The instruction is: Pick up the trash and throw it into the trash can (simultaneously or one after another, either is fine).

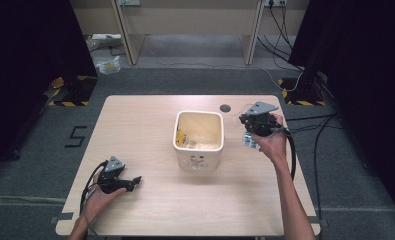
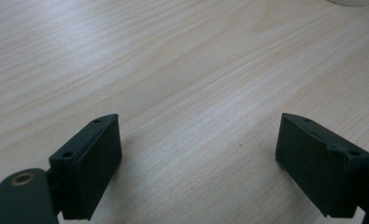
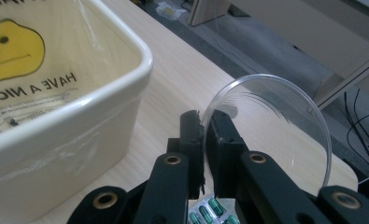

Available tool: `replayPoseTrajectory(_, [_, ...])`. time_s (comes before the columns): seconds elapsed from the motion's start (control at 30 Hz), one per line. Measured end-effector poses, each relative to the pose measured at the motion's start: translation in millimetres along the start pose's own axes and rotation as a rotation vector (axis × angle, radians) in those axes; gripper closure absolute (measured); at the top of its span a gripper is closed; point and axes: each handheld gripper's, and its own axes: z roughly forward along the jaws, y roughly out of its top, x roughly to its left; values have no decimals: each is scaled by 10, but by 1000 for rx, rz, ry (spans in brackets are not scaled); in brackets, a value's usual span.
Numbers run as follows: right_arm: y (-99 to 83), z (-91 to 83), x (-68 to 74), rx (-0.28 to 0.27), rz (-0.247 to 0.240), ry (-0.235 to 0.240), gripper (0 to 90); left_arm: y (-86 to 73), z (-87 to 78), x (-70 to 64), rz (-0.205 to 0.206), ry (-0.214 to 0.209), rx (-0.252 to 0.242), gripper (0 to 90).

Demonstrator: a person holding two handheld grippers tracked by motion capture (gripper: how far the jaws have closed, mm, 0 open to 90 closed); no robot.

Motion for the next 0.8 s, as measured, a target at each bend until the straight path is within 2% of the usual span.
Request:
replayPoseTrajectory(0.2, [74, -187, -23, -32, -7, -21, 851, 0, 0, 0, 0, 0, 0, 135])
replayPoseTrajectory(0.43, [156, -339, -9, -74, -11, -23, 851, 0, -1, 0, 0, 0, 0, 135])
replayPoseTrajectory(0.63, [286, -502, 53, -121, -35, -24, 851, 0, 0, 0, 0, 0, 0, 135])
replayPoseTrajectory(0.8, [373, -576, 113, -140, -53, -15, 851, 0, 0, 0, 0, 0, 0, 135])
